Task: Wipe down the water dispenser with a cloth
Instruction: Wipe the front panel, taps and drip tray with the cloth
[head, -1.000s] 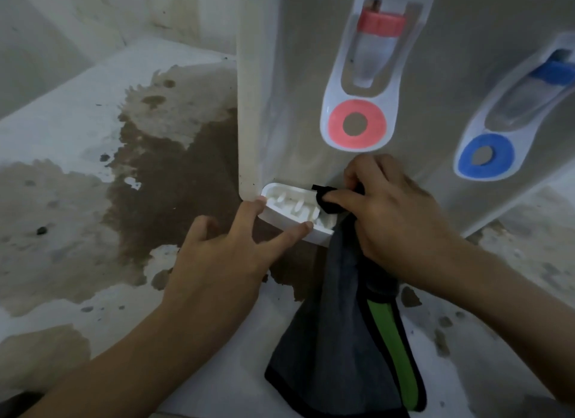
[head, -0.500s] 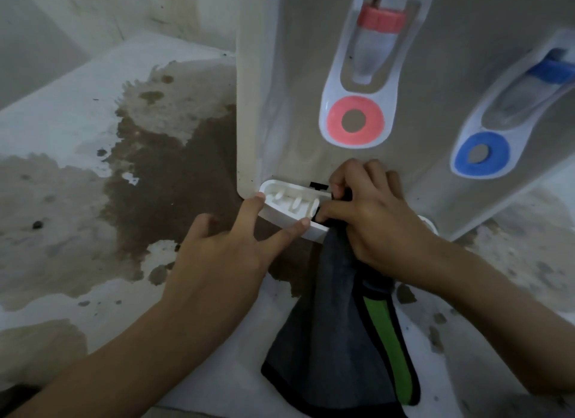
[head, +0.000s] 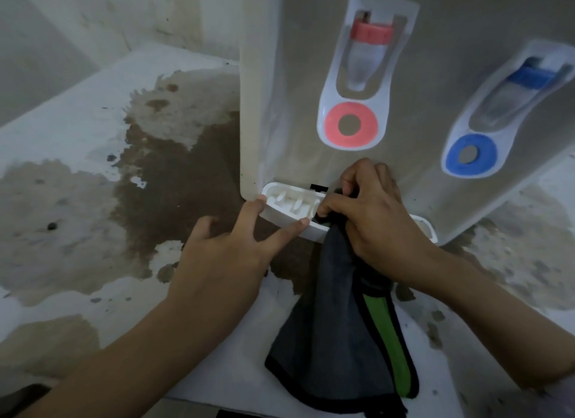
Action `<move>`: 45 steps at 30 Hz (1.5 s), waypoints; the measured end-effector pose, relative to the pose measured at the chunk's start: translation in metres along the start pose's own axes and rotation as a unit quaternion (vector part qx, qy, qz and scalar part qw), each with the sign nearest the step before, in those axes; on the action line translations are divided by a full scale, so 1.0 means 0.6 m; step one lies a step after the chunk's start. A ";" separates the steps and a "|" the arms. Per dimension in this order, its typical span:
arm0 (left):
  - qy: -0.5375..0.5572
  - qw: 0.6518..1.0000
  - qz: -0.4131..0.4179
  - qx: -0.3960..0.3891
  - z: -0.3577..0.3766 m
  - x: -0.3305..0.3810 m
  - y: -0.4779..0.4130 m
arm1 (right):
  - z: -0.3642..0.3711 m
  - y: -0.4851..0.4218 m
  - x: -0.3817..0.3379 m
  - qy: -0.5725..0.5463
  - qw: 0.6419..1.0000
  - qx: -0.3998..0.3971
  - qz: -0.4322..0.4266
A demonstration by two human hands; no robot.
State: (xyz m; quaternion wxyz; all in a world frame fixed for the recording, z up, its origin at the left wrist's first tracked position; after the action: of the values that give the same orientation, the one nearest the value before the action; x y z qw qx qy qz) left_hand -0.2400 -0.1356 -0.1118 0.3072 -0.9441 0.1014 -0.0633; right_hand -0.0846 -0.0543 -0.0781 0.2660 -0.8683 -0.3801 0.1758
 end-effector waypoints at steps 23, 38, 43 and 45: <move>-0.008 1.000 0.006 -0.009 0.013 0.001 0.002 | -0.009 -0.004 0.000 0.117 0.990 -0.051 -0.057; -0.036 0.999 0.010 -0.012 0.007 0.001 0.003 | -0.045 0.068 0.002 -0.027 0.998 0.062 0.007; -0.051 0.998 0.023 0.002 0.002 0.002 -0.001 | -0.093 0.103 0.038 0.028 0.994 0.089 0.061; -0.062 0.997 0.037 0.023 -0.011 0.005 -0.007 | -0.107 0.106 0.049 0.008 0.989 0.086 0.122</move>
State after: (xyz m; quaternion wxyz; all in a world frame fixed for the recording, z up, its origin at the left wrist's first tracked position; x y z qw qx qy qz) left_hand -0.2374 -0.1368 -0.1042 0.3364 -0.9347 0.1151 0.0047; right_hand 0.0028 -0.0895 -0.0681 0.3193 -0.8835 -0.2528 0.2315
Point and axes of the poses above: each hand's wrist, its own y-axis away from the middle knuckle, its own z-axis out of the palm, x = y × z, the point moved 4 cm from there along -y, towards the middle knuckle, and after that the axes turned 8 degrees about x, right-handed, at the moved point
